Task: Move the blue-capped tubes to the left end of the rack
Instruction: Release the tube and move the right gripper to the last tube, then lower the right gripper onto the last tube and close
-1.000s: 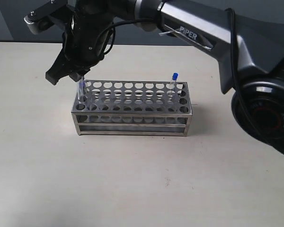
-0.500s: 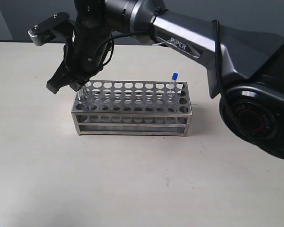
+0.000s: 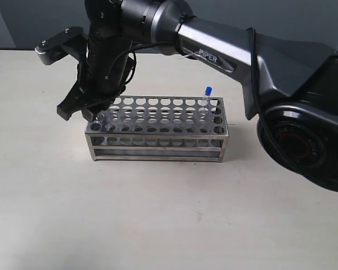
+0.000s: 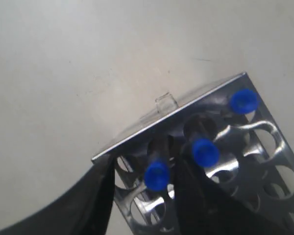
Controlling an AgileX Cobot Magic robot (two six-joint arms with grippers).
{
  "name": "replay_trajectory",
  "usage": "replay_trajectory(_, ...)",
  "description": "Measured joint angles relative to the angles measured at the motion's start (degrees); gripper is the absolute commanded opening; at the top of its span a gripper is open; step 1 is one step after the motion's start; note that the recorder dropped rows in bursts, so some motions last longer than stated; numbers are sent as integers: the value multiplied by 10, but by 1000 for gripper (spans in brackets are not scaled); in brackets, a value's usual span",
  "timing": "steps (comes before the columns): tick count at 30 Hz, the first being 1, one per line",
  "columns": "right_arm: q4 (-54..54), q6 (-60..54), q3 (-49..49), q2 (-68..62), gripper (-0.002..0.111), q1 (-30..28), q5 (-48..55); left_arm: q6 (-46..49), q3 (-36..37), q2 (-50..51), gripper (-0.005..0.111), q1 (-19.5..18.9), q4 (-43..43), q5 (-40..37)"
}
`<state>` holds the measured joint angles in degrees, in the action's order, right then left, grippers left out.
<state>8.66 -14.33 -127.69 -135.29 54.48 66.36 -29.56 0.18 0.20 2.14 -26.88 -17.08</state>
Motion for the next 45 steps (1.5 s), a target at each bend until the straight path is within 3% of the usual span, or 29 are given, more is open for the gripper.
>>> replay_trajectory(15, -125, 56, 1, 82, 40, -2, 33, 0, 0, 0, 1, 0, 0, 0)
replay_trajectory(21, -184, 112, 48, 105, 40, -55, 33, 0, 0, 0, 1, 0, 0, 0)
replay_trajectory(30, -155, 143, 174, 157, 40, -153, 36, 0, 0, 0, 1, 0, 0, 0)
replay_trajectory(45, -138, 138, 247, 161, 40, -182, 2, 0, 0, 0, 1, 0, 0, 0)
